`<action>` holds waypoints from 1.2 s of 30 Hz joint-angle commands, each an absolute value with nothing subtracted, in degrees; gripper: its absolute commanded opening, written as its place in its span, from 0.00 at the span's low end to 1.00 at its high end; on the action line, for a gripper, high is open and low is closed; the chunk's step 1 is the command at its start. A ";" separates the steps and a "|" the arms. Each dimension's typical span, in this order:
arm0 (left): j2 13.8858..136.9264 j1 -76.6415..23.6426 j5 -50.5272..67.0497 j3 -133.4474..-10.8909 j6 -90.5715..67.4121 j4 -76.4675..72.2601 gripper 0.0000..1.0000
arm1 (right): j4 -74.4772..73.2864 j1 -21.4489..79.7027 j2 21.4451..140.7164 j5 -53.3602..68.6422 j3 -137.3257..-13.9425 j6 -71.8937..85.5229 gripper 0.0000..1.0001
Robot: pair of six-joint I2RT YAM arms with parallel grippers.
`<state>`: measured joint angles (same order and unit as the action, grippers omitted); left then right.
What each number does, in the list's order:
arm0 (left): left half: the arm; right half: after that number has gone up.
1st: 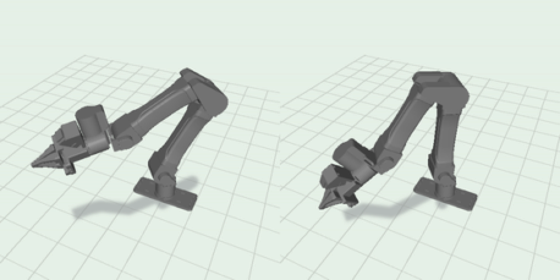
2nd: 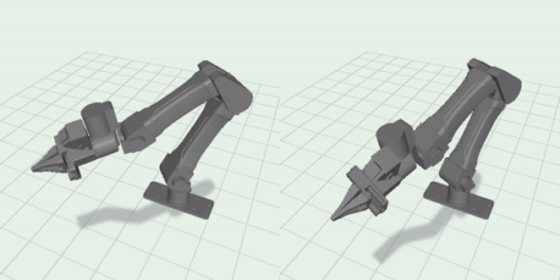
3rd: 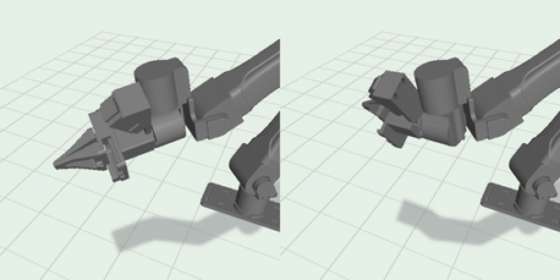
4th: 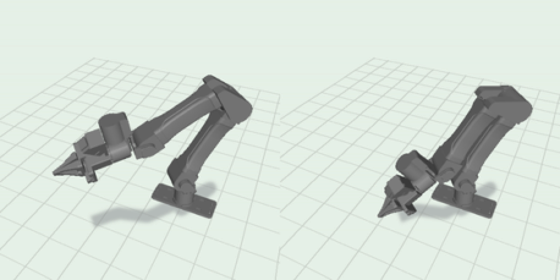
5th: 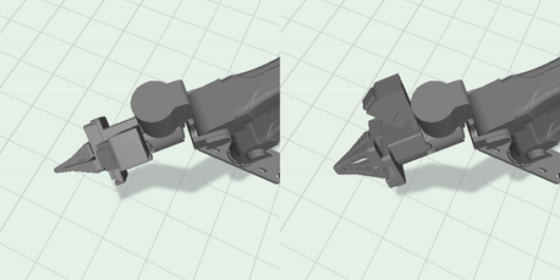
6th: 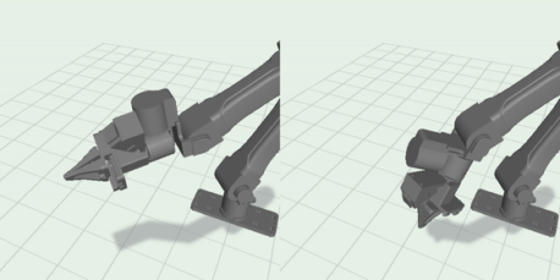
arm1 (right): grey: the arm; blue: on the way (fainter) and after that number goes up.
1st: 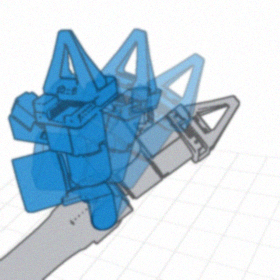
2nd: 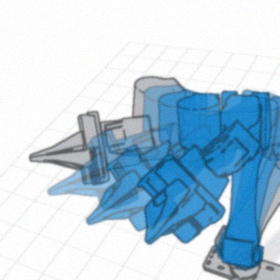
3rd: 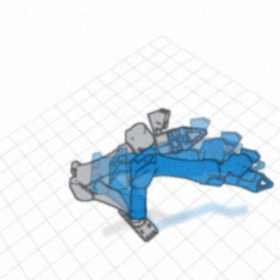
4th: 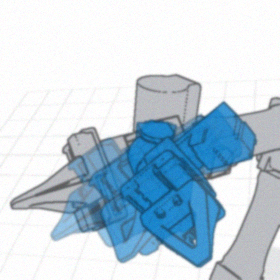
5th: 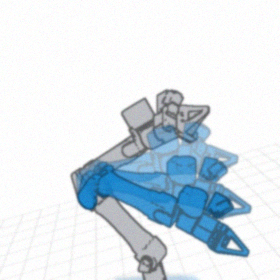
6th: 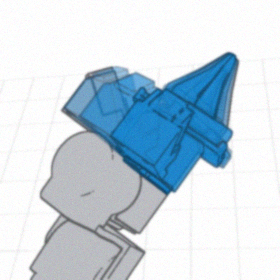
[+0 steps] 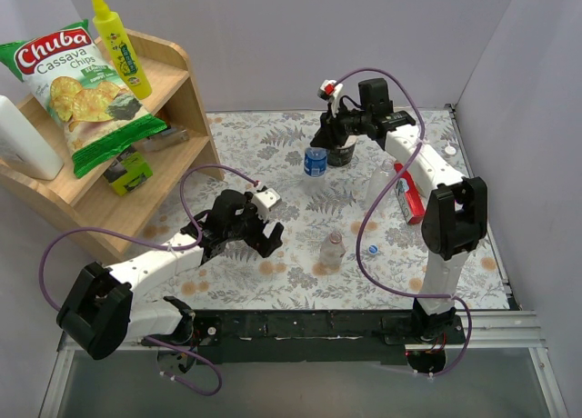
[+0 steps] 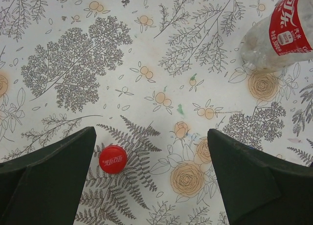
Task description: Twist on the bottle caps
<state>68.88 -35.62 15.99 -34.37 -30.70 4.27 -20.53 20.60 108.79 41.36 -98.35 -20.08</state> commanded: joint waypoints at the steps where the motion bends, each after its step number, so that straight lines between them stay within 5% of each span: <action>1: 67.32 -35.42 17.40 -34.01 -29.80 3.08 0.98 | -19.77 20.04 105.73 42.10 -97.21 -21.26 0.24; 8: 67.32 -35.42 18.19 -34.10 -29.18 2.90 0.98 | -20.39 20.04 105.03 41.22 -97.21 -22.50 0.63; 21: 68.11 -35.42 19.51 -34.28 -29.36 2.72 0.98 | -20.21 20.04 105.21 40.78 -97.56 -22.33 0.68; 23: 68.20 -35.42 19.60 -34.37 -29.36 2.64 0.98 | -20.04 20.04 104.94 40.61 -98.08 -22.06 0.80; 28: 69.16 -34.81 18.73 -35.67 -29.09 4.74 0.98 | -21.35 19.08 99.95 33.06 -99.67 -21.88 0.91; 36: 75.05 -34.10 19.77 -42.62 -29.00 9.22 0.98 | -13.45 6.78 77.88 35.48 -74.82 -20.04 0.96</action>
<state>73.54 -34.70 18.65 -38.24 -29.52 7.40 -18.04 12.29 85.58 32.95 -83.37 -20.73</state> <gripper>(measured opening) 0.982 0.964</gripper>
